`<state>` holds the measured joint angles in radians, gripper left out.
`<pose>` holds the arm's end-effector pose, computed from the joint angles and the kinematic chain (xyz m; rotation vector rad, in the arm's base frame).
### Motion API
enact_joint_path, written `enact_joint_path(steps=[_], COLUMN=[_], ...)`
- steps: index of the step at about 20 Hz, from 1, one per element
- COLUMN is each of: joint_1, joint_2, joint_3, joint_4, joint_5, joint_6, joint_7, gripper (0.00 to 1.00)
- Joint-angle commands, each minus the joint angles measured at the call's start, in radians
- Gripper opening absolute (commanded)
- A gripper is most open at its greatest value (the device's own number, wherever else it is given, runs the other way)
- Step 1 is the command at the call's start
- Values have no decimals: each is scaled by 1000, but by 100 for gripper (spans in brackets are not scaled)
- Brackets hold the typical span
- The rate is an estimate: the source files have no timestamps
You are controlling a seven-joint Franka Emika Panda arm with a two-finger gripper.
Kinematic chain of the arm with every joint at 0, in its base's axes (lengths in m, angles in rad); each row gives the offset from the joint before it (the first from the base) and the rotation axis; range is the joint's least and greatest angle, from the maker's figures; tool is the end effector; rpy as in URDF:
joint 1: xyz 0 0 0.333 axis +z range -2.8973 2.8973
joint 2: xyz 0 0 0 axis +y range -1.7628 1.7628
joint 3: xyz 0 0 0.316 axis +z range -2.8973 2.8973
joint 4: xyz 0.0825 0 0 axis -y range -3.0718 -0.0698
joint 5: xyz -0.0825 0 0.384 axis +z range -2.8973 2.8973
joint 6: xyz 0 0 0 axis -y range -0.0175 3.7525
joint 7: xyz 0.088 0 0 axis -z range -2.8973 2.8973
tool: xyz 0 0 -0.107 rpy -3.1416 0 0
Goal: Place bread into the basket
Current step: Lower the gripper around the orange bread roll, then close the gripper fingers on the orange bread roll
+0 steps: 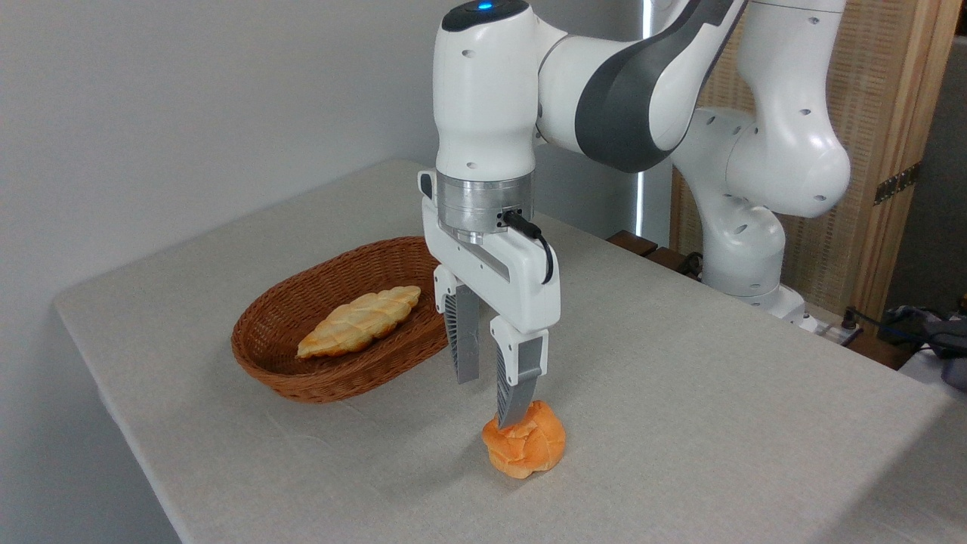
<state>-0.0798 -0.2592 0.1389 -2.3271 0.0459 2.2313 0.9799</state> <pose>0.4791 0.0319 0.4565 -2.7156 1.3927 -0.2122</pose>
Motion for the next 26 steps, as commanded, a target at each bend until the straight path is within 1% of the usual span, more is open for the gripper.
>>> enact_joint_path(steps=[1, 15, 26], joint_1=[-8, -11, -9], joint_2=[-5, 2, 17], joint_3=[8, 8, 8], joint_4=[-8, -14, -15], joint_5=[9, 9, 14], joint_6=[18, -15, -15], joint_7=[13, 19, 28], gripper=[100, 100, 100])
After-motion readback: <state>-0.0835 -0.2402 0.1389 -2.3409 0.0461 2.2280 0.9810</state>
